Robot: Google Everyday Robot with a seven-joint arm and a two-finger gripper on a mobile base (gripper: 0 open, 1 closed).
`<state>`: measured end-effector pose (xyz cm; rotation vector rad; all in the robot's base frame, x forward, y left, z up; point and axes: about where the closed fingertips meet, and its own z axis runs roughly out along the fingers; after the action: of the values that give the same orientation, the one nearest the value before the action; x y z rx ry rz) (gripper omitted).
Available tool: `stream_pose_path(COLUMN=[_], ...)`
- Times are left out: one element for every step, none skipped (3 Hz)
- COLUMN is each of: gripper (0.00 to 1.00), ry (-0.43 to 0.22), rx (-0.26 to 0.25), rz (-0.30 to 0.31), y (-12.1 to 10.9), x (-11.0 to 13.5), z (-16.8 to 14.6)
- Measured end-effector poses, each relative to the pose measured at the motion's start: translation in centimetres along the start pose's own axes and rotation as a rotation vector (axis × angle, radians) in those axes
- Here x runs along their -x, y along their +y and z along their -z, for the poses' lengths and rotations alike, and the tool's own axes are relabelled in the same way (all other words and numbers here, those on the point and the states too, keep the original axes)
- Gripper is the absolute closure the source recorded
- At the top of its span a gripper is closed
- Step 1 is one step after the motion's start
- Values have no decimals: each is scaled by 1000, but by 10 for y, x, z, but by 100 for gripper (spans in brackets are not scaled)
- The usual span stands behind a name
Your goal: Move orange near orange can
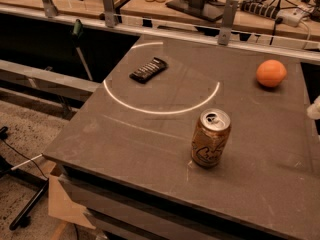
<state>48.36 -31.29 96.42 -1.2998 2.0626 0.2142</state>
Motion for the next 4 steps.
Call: stream_pose_path(gripper=[0, 0, 0, 0], ry=[-210, -249, -244, -290], rx=[-42, -25, -83, -195], rz=[-55, -73, -113, -146], y=[-36, -37, -43, -71], x=[-18, -15, -23, -28], z=[-1, -7, -10, -9])
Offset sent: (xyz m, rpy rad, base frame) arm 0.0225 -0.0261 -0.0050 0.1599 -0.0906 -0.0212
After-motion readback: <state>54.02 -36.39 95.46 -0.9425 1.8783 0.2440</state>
